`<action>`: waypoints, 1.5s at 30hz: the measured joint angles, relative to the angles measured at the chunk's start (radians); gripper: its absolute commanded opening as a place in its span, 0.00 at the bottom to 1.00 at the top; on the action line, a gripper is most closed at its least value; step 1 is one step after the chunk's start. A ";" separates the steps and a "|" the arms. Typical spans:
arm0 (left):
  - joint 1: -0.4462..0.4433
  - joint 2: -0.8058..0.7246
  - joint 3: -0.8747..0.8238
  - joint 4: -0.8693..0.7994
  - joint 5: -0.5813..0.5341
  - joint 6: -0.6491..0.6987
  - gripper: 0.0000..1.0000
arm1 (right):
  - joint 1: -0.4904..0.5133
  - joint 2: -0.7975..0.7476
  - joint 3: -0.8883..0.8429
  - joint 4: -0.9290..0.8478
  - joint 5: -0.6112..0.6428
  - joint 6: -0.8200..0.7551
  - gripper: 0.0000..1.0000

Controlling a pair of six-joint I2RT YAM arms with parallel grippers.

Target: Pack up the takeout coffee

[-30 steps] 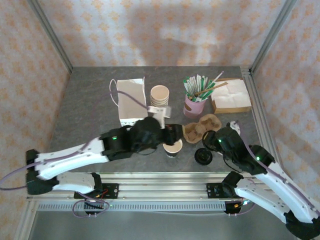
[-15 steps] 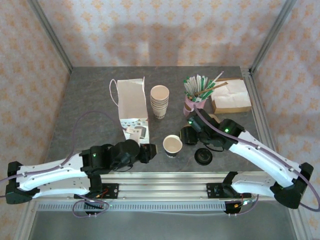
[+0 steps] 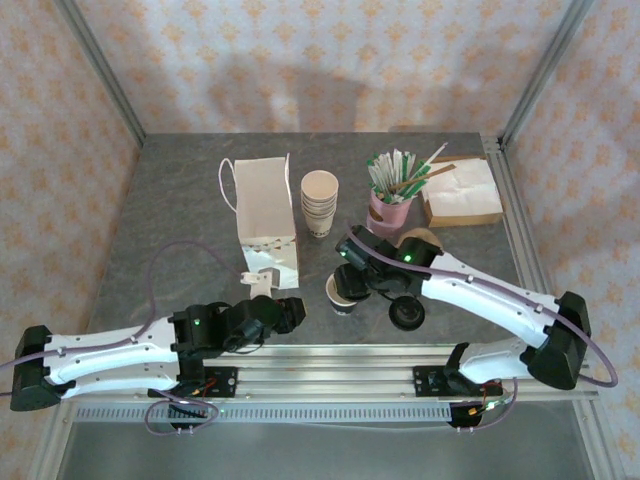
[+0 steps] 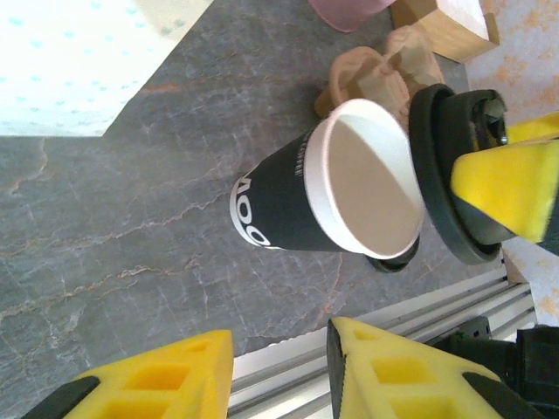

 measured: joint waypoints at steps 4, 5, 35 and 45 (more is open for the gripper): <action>0.000 0.030 -0.023 0.066 0.000 -0.041 0.36 | 0.008 0.025 0.000 0.009 0.000 0.003 0.61; 0.000 0.040 -0.023 0.083 0.000 -0.048 0.36 | 0.013 0.031 0.000 0.013 -0.001 0.003 0.62; 0.000 0.050 -0.052 0.116 -0.031 -0.126 0.40 | 0.045 0.097 0.006 0.046 0.055 0.027 0.64; 0.000 0.050 -0.052 0.126 -0.034 -0.126 0.41 | 0.055 0.103 0.006 0.045 0.062 0.027 0.64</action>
